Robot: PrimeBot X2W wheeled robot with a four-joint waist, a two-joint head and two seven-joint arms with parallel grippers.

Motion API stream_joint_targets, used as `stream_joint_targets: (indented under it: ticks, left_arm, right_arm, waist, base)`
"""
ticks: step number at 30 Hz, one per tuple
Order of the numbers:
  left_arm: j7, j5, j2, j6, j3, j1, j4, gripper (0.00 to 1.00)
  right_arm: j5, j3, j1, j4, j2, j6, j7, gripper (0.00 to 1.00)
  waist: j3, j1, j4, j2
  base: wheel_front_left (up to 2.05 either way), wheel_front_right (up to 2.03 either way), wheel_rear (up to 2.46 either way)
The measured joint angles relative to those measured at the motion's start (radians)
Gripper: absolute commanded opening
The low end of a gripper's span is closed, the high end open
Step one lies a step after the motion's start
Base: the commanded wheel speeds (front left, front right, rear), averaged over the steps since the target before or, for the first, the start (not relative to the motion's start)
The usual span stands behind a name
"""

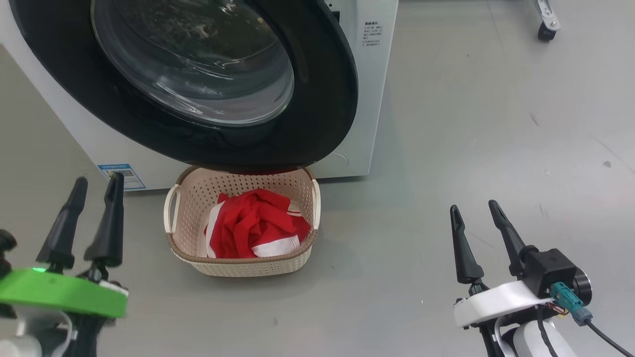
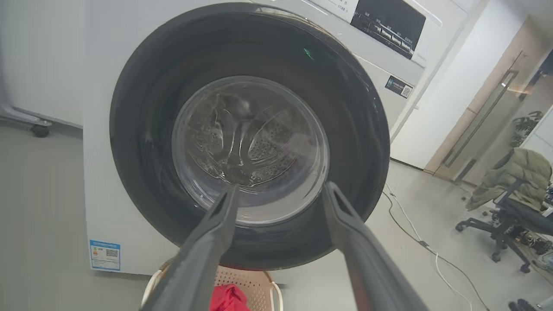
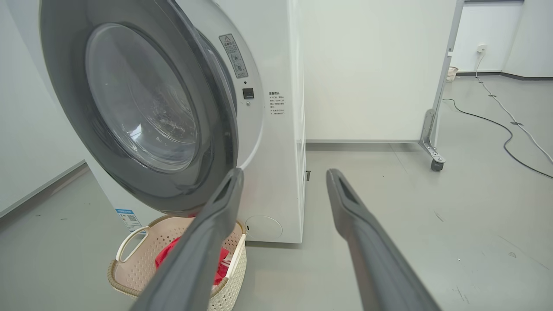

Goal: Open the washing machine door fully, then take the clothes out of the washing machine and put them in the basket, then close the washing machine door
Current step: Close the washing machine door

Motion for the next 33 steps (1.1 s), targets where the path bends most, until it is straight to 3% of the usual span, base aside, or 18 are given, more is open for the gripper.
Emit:
stream_joint_targets:
  ticks: [7,13,26,33]
  left_arm:
    - [-0.082,0.247,0.033,0.001,-0.041,0.103,0.029,1.0]
    - [-0.13,0.365,0.034,0.039,-0.084,0.16,0.05,1.0]
    - [-0.183,0.45,-0.018,0.133,-0.138,0.242,0.104,1.0]
    - [-0.209,0.461,-0.039,0.159,-0.143,0.246,0.114,1.0]
  right_arm:
    - [-0.005,-0.002,0.03,-0.006,0.0,0.0,0.0,1.0]
    - [-0.007,-0.003,0.055,-0.01,0.001,0.0,0.0,1.0]
    - [-0.007,0.009,0.117,-0.005,0.01,0.0,0.0,1.0]
    - [-0.007,0.01,0.123,-0.005,0.011,-0.001,0.0,1.0]
  waist:
    - [-0.031,0.0,0.009,0.0]
    - [-0.048,0.0,0.014,0.0]
    - [-0.081,0.0,0.025,0.0]
    - [-0.082,0.0,0.028,0.0]
  base:
    - [0.0,0.0,0.0]
    - [0.0,0.0,0.0]
    - [0.0,0.0,0.0]
    - [0.0,0.0,0.0]
